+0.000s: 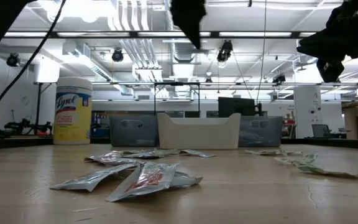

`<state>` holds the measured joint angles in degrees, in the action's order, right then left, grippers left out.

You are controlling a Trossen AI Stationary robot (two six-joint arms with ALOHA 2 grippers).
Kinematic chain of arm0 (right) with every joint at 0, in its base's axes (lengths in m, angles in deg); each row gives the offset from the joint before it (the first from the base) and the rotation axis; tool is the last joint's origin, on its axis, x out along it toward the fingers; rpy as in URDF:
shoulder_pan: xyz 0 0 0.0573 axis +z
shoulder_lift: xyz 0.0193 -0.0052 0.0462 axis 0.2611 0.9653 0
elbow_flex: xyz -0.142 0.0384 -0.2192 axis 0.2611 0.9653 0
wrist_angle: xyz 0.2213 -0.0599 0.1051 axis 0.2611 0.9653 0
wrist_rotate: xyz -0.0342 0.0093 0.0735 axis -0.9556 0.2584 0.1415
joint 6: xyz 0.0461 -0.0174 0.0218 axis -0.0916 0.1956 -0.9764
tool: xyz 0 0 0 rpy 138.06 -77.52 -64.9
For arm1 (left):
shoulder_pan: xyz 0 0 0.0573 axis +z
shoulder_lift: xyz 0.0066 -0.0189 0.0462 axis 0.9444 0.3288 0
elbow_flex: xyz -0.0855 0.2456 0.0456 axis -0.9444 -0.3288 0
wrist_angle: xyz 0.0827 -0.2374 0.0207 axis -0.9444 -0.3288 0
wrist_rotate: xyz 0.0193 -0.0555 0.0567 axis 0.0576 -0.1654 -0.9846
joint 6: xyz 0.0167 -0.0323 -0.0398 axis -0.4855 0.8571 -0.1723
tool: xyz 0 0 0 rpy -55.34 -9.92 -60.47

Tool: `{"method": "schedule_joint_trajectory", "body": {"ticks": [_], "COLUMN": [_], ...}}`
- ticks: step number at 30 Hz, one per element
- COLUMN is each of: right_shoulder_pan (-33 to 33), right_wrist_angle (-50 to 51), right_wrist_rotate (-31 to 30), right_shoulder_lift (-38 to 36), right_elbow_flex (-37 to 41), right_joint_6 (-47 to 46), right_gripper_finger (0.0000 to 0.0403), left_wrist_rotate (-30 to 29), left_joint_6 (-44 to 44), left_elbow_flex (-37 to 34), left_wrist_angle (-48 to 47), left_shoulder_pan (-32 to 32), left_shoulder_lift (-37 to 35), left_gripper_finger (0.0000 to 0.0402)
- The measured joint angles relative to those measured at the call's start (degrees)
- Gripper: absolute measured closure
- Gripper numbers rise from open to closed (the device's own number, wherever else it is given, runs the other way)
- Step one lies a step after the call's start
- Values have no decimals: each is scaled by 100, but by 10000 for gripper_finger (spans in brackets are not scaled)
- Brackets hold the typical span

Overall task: Pick & Place First Aid Supplies
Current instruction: Put the green bandage pack into the left black bin

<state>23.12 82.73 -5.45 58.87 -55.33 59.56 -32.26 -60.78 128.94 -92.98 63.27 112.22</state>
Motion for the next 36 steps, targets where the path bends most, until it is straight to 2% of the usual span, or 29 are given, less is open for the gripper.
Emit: {"method": "schedule_joint_trajectory", "body": {"ticks": [6, 13, 16, 20, 23, 25, 31, 36], "right_shoulder_pan": [0, -1, 0, 0, 0, -2, 0, 0], "right_wrist_angle": [0, 0, 0, 2, 0, 0, 1, 0], "right_wrist_rotate": [-2, -4, -4, -4, -4, -5, -6, -5], "right_shoulder_lift": [2, 4, 4, 4, 4, 4, 4, 4], "right_elbow_flex": [0, 0, 0, 0, 0, 0, 0, 0], "right_joint_6": [2, 0, 0, 0, 2, 1, 1, 0], "right_gripper_finger": [339, 339, 339, 339, 339, 339, 339, 339], "left_wrist_rotate": [-678, -513, -141, 702, 919, 1053, 2338, 2764], "left_joint_6": [1274, 2985, 3391, 3786, 3812, 3700, 3298, 3251], "left_elbow_flex": [-405, -724, -866, -1091, -1413, -1634, -2420, -3152], "left_wrist_angle": [-1021, -1618, -1620, -1591, -1428, -1179, 73, 955], "left_shoulder_pan": [317, 1064, 1507, 2186, 2671, 2963, 3805, 4196], "left_shoulder_lift": [-550, -897, -909, -907, -896, -894, -889, -887], "left_gripper_finger": [401, 401, 401, 401, 401, 401, 401, 401]}}
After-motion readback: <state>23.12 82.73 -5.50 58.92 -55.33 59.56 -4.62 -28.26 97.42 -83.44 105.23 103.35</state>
